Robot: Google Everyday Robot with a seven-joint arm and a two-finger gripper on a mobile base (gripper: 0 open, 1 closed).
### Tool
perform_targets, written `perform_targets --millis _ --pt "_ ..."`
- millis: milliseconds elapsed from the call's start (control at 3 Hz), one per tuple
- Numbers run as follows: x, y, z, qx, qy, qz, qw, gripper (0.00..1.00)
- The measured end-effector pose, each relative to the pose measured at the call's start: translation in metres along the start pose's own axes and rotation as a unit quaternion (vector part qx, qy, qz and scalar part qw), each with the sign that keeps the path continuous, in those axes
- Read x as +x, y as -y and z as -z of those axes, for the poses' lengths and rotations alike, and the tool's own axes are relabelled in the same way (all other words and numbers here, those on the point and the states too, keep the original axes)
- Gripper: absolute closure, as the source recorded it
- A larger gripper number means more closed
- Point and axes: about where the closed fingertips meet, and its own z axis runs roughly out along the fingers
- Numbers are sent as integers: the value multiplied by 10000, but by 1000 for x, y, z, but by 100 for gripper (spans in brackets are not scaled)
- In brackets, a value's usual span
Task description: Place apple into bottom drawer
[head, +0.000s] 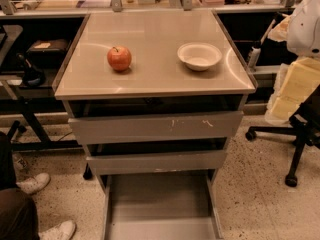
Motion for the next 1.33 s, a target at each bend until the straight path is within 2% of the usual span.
perform_targets --millis 333,667,1000,1333 --pt "-34 24 -8 -51 161 -46 9998 0" --pt "-97 62 -25 -114 247 159 9995 0" --pt "-97 62 -25 -113 247 157 9995 0" --pt "-111 66 -39 -55 501 186 9986 0"
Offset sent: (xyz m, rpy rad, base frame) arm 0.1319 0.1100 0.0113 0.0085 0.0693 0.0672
